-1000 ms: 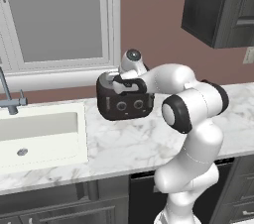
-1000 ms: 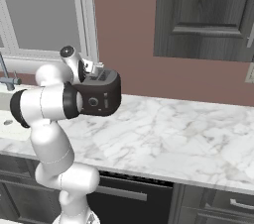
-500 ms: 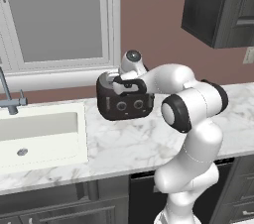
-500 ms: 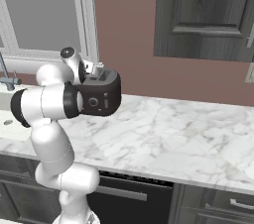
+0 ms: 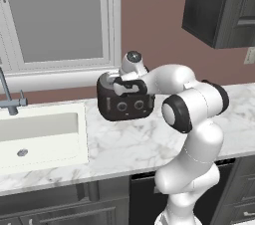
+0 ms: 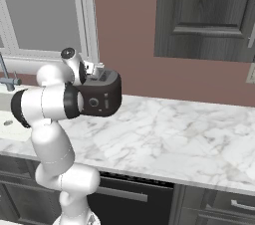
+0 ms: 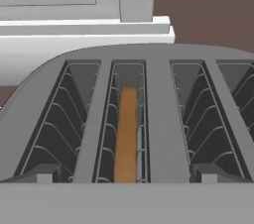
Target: Start the toaster. Once the lever pops up, take the bread to the plate on the dining counter.
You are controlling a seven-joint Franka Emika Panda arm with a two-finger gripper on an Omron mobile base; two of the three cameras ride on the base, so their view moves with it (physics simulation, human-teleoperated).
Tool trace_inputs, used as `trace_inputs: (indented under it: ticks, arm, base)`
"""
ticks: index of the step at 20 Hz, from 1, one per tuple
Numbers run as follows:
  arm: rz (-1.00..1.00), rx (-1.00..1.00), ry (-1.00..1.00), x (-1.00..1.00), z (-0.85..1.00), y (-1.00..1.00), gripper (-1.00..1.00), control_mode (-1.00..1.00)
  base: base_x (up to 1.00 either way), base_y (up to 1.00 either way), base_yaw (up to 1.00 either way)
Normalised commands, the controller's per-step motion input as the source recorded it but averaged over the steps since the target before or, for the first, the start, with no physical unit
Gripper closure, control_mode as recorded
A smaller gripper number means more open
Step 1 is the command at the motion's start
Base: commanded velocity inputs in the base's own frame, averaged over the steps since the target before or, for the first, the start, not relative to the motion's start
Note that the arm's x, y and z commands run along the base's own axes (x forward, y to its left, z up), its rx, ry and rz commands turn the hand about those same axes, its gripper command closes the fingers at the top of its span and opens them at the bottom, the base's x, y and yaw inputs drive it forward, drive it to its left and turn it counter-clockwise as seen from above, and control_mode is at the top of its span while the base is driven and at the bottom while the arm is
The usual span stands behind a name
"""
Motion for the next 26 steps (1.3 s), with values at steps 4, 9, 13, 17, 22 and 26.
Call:
trace_inputs:
  ticks: [4,9,13,17,22,26]
  arm:
    - [0.00,0.00,0.00,0.00,0.00,0.00,-1.00,-1.00]
    - [0.00,0.00,0.00,0.00,0.00,0.00,-1.00,-1.00]
    - [0.00,0.00,0.00,0.00,0.00,0.00,-1.00,-1.00]
    - [0.00,0.00,0.00,0.00,0.01,0.00,-1.00,-1.00]
    - [0.00,0.00,0.00,0.00,0.00,0.00,-1.00,-1.00]
    - [0.00,0.00,0.00,0.00,0.00,0.00,-1.00,-1.00]
  base:
    - [0.00,0.00,0.00]
    - [0.00,0.00,0.00]
    - [0.00,0.00,0.00]
    - [0.00,0.00,0.00]
    - [0.00,0.00,0.00]
    - [0.00,0.00,0.00]
